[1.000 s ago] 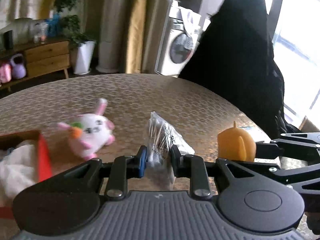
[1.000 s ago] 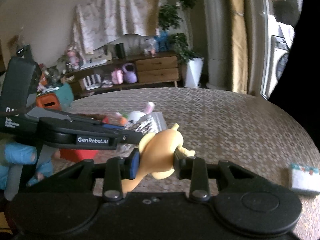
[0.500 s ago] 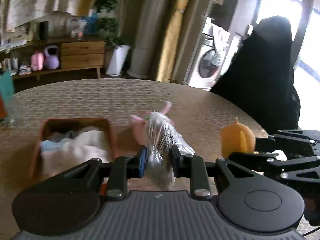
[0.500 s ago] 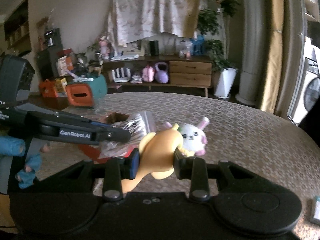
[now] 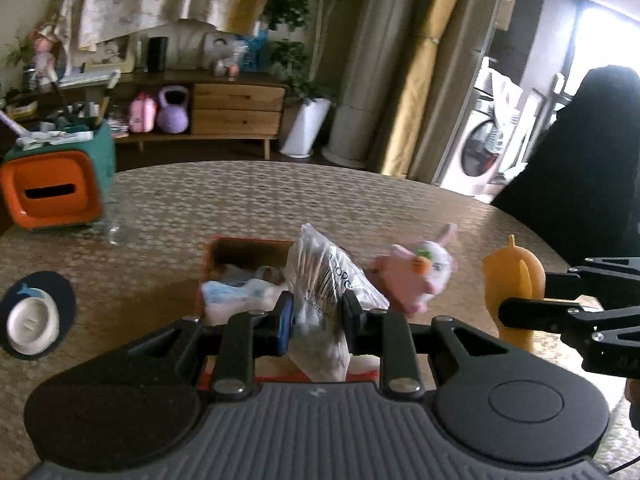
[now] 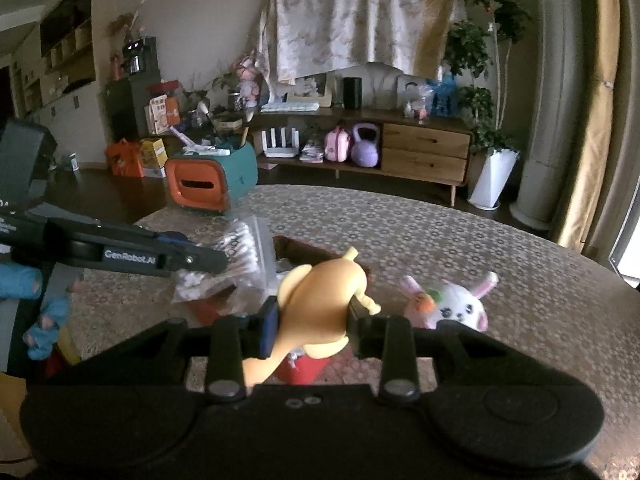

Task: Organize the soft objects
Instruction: 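Carry the swab pack and yellow duck with both grippers over the red tin, then lower both grippers into the tin and open them to release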

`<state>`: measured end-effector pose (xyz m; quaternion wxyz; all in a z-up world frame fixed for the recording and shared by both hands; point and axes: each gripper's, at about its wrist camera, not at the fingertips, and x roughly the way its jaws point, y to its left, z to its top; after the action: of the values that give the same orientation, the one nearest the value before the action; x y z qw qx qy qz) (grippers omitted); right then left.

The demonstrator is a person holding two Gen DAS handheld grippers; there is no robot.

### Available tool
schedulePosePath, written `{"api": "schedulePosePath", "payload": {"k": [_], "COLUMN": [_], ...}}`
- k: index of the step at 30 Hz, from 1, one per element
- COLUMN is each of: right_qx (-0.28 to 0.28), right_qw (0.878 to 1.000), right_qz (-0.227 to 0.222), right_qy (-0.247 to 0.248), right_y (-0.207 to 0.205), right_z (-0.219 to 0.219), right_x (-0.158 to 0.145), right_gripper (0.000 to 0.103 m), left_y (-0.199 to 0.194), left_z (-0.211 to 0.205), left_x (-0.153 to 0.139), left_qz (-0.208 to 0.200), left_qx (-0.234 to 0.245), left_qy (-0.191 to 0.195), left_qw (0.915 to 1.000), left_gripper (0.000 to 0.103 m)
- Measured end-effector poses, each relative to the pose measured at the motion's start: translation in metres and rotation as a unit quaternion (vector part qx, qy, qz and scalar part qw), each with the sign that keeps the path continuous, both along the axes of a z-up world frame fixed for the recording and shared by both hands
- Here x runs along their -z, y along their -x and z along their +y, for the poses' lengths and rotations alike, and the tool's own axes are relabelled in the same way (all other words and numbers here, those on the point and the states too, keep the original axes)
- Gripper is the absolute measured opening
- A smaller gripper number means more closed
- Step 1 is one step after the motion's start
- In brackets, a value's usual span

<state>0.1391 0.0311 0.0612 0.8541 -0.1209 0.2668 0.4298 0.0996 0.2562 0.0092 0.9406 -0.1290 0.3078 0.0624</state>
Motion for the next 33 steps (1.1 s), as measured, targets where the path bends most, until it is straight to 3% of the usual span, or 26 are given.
{"api": "schedulePosePath", "payload": {"k": [8,12,25,33], "right_qx": [-0.02,-0.025,-0.034,-0.046], "right_qw": [1.0,0.999,0.996,0.994], "right_qz": [-0.002,0.0,0.025,0.037], "right_qy": [0.02,0.032,0.083,0.098], "right_y": [-0.023,-0.035,-0.071,-0.075], "right_z": [0.047,0.068,0.111,0.119], "right_x": [0.02,0.031,0.079,0.101], "right_gripper": [0.033,0.033,0.033,0.033], "left_y": [-0.021,-0.035,-0.095,-0.112], "left_z": [0.044,0.057,0.058,0.051], "left_x": [0.02,0.03,0.067,0.09], "left_qz": [0.022,0.031,0.055,0.077], "left_qx": [-0.039,-0.049,-0.053,-0.036], "left_qy": [-0.007,0.008,0.012,0.018], "left_qw": [0.999,0.9983,0.997,0.9962], "left_gripper": [0.025,0.025,0.025,0.025]}}
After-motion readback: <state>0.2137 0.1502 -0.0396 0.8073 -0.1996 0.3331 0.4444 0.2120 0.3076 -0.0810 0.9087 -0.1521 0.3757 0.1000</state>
